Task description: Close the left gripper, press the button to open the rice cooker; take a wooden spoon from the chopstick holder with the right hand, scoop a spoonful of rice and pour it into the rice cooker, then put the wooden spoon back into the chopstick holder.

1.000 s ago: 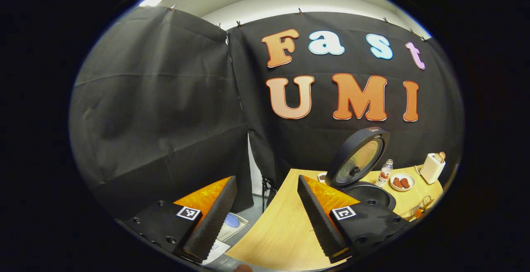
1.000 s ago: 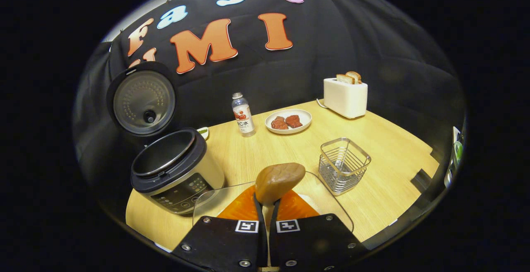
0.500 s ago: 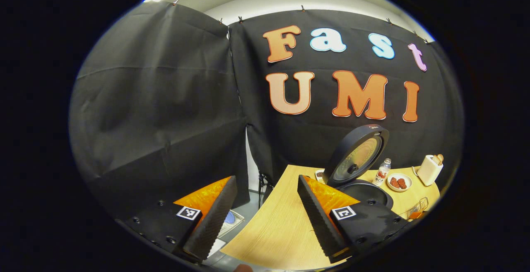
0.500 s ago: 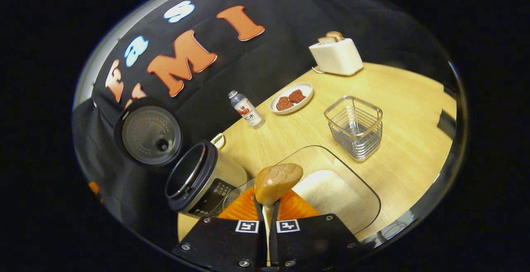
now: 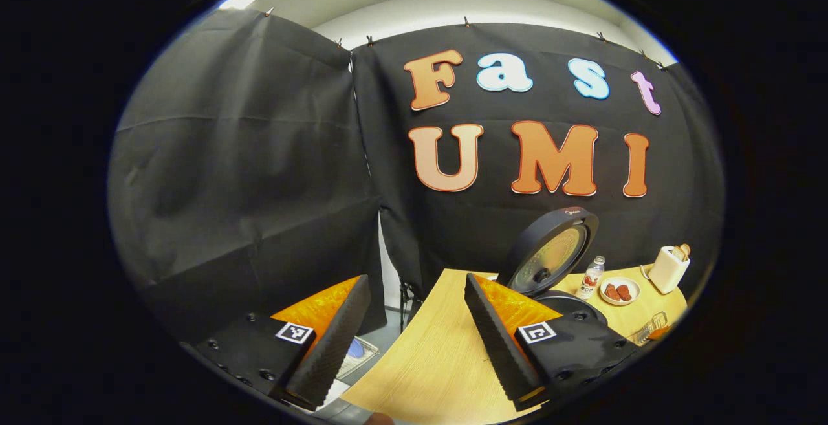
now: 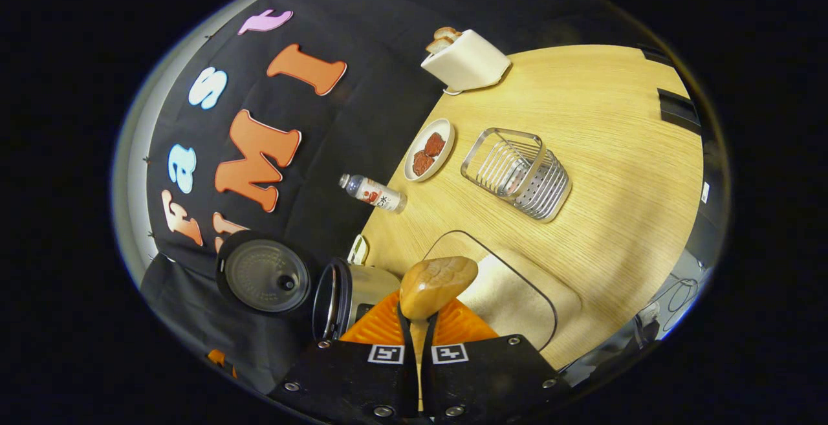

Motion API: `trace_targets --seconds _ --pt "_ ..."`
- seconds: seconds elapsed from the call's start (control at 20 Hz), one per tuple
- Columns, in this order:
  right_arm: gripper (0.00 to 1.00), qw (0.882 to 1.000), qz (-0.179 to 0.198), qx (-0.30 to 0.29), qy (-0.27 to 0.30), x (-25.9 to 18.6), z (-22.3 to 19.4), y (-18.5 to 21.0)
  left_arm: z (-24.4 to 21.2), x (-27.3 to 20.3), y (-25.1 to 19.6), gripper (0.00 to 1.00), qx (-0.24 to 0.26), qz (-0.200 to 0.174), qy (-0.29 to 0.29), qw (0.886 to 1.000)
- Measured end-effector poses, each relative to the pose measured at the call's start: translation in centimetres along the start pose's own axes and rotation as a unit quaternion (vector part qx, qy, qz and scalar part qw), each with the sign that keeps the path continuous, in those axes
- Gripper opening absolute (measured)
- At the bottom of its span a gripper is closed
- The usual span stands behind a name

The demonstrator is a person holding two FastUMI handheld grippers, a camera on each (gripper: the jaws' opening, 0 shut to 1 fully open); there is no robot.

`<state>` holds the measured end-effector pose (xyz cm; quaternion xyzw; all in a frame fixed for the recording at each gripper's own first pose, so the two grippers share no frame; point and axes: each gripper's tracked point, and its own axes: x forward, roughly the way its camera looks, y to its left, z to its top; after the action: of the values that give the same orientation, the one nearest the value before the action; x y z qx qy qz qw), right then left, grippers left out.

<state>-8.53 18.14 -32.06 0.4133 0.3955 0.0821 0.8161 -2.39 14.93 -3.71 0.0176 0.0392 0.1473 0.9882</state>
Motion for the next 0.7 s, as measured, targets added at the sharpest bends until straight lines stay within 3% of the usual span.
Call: trace_targets --seconds 0.4,0.7 --pt "0.01 0.999 0.017 0.041 0.002 -0.7 1.7 0.7 0.8 0.4 -0.7 0.98 0.001 0.006 -0.010 1.000" --pt "0.01 0.998 0.042 0.054 0.006 -1.5 3.4 4.0 1.3 1.2 -1.3 0.98 -0.005 0.005 -0.015 1.000"
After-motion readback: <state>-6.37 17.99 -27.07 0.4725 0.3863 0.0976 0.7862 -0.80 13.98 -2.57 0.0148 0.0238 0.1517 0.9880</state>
